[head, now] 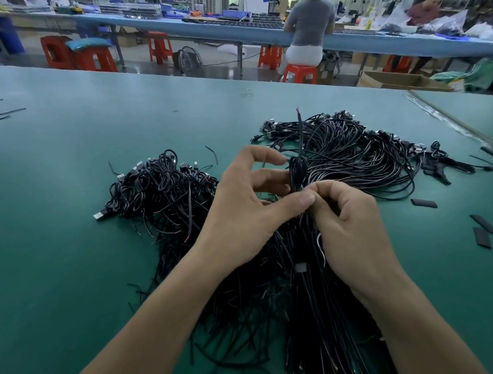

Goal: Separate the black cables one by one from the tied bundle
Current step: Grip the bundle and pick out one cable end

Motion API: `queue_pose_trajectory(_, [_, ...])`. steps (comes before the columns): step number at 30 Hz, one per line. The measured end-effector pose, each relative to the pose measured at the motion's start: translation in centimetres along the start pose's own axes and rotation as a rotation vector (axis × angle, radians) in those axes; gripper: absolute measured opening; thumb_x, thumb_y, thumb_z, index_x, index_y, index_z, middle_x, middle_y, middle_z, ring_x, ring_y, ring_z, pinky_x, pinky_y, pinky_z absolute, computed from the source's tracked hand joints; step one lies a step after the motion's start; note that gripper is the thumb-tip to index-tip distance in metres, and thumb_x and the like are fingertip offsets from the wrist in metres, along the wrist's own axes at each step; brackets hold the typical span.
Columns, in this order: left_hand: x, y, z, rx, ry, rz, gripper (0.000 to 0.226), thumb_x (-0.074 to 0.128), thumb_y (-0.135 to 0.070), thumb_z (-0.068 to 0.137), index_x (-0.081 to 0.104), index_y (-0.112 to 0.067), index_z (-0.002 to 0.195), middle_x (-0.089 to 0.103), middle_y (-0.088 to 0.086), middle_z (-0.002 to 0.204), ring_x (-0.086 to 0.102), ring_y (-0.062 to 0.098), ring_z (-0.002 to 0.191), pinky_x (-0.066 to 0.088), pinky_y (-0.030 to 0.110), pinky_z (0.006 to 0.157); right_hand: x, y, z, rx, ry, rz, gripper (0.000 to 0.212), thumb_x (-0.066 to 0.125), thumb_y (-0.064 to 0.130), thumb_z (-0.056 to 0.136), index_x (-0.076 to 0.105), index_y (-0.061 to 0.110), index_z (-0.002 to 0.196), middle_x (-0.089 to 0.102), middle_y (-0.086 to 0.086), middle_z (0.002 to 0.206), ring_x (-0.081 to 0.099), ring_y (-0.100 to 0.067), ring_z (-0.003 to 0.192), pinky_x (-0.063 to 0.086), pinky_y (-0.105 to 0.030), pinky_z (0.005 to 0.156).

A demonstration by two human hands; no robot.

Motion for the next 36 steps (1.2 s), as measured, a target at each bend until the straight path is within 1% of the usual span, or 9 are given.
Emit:
queue_pose_trajectory(5, [-0.5, 0.0, 0.3, 0.047, -0.016, 0.010, 0.065, 0.086, -0.009, 0.073, 0.055, -0.035, 0.124, 0.077, -0.010, 0.098, 0.051, 0.002, 0.069, 0.040, 0.016, 0.060, 0.3, -0.5, 0.0, 0.088, 0.029, 0.217, 0.020, 0.059, 0.018, 0.099, 0.067, 0.017, 0.080, 0.059, 0.019, 0.057, 0.051, 0.007, 0.053, 0.039, -0.007, 0.052])
queue_pose_trajectory(10, [0.0, -1.8, -0.5, 0.269, -0.026, 0.253, 0.046, 0.083, 0.006, 0.068, 0.074, -0.033, 0.091, 0.071, -0.024, 0.085, 0.052, -0.003, 0.073, 0.036, 0.008, 0.064, 0.2, -1.1, 0.0, 0.159, 0.006, 0.266, 0.019, 0.061, 0.021, 0.097, 0.068, 0.014, 0.081, 0.065, 0.009, 0.065, 0.054, 0.002, 0.060, 0.044, -0.011, 0.054])
queue_pose_trajectory(14, [1.0, -1.9, -0.7, 0.333, 0.021, 0.393, 0.053, 0.058, 0.021, 0.071, 0.078, -0.023, 0.093, 0.059, -0.013, 0.094, 0.051, 0.001, 0.081, 0.035, 0.010, 0.068, -0.5, -2.0, 0.1, 0.219, -0.086, 0.276, 0.021, 0.059, 0.018, 0.098, 0.067, 0.016, 0.079, 0.057, 0.012, 0.056, 0.047, 0.003, 0.051, 0.040, -0.010, 0.048])
queue_pose_trajectory(17, [1.5, -1.8, -1.0, 0.317, 0.041, 0.419, 0.041, 0.055, 0.006, 0.075, 0.079, -0.021, 0.094, 0.049, -0.010, 0.088, 0.049, 0.003, 0.076, 0.035, 0.010, 0.067, -0.7, -2.0, 0.1, 0.231, -0.099, 0.304, 0.026, 0.059, 0.018, 0.099, 0.063, 0.017, 0.073, 0.048, 0.013, 0.052, 0.039, 0.000, 0.047, 0.035, -0.012, 0.044])
queue_pose_trajectory(22, [1.4, -1.5, -0.8, 0.237, 0.044, 0.374, 0.008, 0.071, -0.020, 0.083, 0.075, -0.027, 0.084, 0.062, -0.014, 0.075, 0.057, 0.004, 0.068, 0.039, 0.009, 0.065, -0.6, -0.7, 0.1, 0.136, -0.071, 0.298, 0.022, 0.058, 0.012, 0.098, 0.065, 0.011, 0.077, 0.056, 0.017, 0.052, 0.047, 0.005, 0.048, 0.038, -0.008, 0.048])
queue_pose_trajectory(27, [1.3, 0.0, -0.6, 0.133, 0.082, 0.529, 0.012, 0.071, -0.020, 0.092, 0.077, -0.024, 0.102, 0.052, -0.016, 0.054, 0.045, 0.002, 0.048, 0.032, 0.008, 0.051, -0.8, 1.2, 0.2, -0.008, -0.083, 0.143, 0.018, 0.064, 0.030, 0.093, 0.066, 0.020, 0.078, 0.060, 0.019, 0.062, 0.050, 0.004, 0.058, 0.040, -0.011, 0.058])
queue_pose_trajectory(31, [1.0, 0.8, -0.2, -0.016, 0.098, 0.239, 0.032, 0.055, -0.025, 0.095, 0.071, -0.030, 0.068, 0.057, -0.014, 0.055, 0.045, 0.005, 0.050, 0.037, 0.027, 0.047, -0.9, 2.3, 0.1, -0.087, -0.041, 0.011, 0.014, 0.065, 0.034, 0.091, 0.068, 0.025, 0.082, 0.067, 0.010, 0.079, 0.059, -0.002, 0.071, 0.045, -0.018, 0.067])
queue_pose_trajectory(34, [1.1, 2.0, -0.1, -0.213, 0.103, -0.094, 0.038, 0.041, -0.025, 0.087, 0.079, -0.025, 0.086, 0.075, -0.001, 0.082, 0.065, 0.014, 0.075, 0.054, 0.034, 0.074, -0.6, 2.3, -0.1, -0.099, -0.002, -0.036, 0.017, 0.064, 0.022, 0.095, 0.067, 0.026, 0.079, 0.066, 0.011, 0.077, 0.059, -0.002, 0.068, 0.044, -0.017, 0.065])
queue_pose_trajectory(36, [0.7, 2.5, 0.1, -0.321, 0.087, -0.304, 0.045, 0.040, -0.033, 0.084, 0.079, -0.015, 0.097, 0.076, 0.007, 0.095, 0.066, 0.017, 0.082, 0.055, 0.032, 0.074, -0.3, 1.9, -0.1, -0.070, 0.017, -0.055, 0.017, 0.063, 0.022, 0.095, 0.067, 0.025, 0.079, 0.066, 0.010, 0.076, 0.058, -0.001, 0.066, 0.047, -0.022, 0.064])
Point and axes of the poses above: each hand's wrist, its own z-axis towards the middle knuckle, its own x-axis out of the palm, y = z × x, the point moved 8 cm from there along z, towards the middle knuckle
